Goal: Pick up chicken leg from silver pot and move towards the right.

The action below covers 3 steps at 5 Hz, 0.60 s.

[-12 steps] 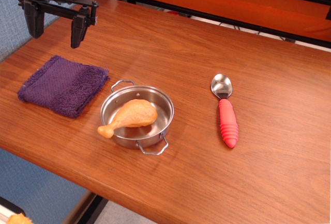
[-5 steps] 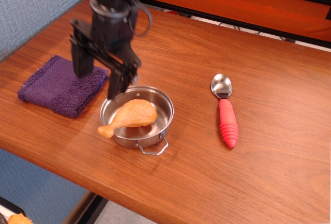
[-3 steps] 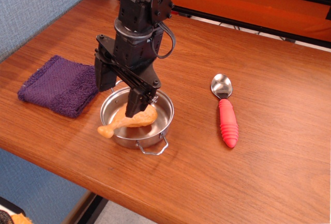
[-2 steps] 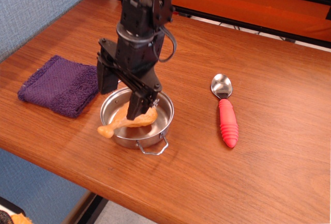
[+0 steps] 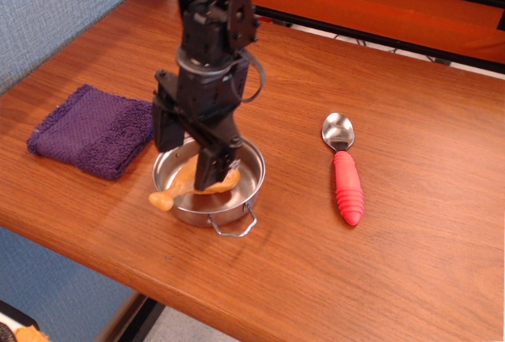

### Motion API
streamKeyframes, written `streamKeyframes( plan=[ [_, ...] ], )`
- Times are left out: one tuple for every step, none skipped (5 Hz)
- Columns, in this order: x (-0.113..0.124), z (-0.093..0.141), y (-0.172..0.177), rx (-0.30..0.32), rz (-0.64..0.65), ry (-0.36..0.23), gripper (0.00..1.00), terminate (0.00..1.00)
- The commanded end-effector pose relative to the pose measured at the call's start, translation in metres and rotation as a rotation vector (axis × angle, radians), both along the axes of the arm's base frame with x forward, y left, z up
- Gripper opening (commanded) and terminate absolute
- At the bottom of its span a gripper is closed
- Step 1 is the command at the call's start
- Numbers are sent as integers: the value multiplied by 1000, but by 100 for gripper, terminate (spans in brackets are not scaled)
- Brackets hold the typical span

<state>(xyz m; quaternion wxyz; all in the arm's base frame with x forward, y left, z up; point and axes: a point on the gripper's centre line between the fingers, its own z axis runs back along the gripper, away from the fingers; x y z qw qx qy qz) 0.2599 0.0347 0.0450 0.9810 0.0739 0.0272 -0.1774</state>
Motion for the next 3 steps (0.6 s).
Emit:
streamKeyframes(
  plan=[
    [0,-2,2,39,-11,-20,100,0],
    [0,-3,-3,47,-26,-20,100,0],
    [1,-6,-4,41,-28,-15,100,0]
  ],
)
